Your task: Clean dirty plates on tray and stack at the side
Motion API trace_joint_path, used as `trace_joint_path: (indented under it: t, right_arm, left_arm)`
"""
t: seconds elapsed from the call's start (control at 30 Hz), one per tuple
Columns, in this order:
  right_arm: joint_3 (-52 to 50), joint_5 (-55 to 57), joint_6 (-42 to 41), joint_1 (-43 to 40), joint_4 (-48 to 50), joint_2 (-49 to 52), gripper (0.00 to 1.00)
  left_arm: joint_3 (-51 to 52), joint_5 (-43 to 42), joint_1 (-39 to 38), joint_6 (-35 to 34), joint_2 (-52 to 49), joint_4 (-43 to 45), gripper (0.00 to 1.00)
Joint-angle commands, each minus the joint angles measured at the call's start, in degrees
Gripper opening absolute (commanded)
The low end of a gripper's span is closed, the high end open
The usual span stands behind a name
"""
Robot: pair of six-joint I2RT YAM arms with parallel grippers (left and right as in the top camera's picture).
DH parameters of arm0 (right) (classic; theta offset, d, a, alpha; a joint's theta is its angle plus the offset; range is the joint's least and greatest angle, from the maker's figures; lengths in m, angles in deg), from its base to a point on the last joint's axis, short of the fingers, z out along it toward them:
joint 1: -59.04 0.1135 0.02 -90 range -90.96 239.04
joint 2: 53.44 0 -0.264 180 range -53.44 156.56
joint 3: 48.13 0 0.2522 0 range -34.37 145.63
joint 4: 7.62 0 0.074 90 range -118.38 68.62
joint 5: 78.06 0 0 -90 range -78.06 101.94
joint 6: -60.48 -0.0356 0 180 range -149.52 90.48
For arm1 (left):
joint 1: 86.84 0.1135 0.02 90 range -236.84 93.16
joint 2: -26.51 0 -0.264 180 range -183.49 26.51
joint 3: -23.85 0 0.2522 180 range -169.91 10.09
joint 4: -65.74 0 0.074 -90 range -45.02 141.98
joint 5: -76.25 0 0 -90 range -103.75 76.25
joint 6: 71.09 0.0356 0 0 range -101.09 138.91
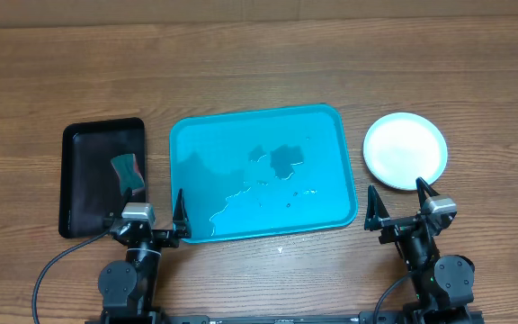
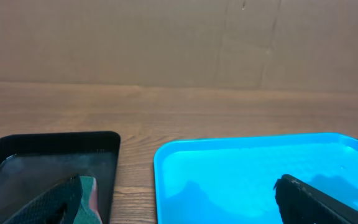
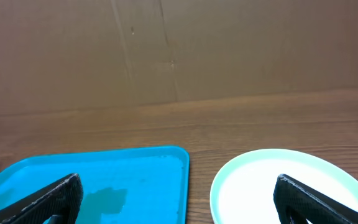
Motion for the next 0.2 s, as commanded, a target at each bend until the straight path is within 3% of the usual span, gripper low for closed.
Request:
trace_joint_path:
  t: [0.0, 0.17]
  right_arm:
    - [-0.61, -0.11, -0.15, 0.33, 0.33, -0.57, 1.00]
    - [-0.59, -0.11, -0.15, 0.33, 0.35, -0.57, 1.00]
  left_arm:
    - [0.20, -0.17, 0.46, -0.83, 0.66, -0.07, 1.00]
    - [0.20, -0.17, 0.46, -0.83, 0.66, -0.07, 1.00]
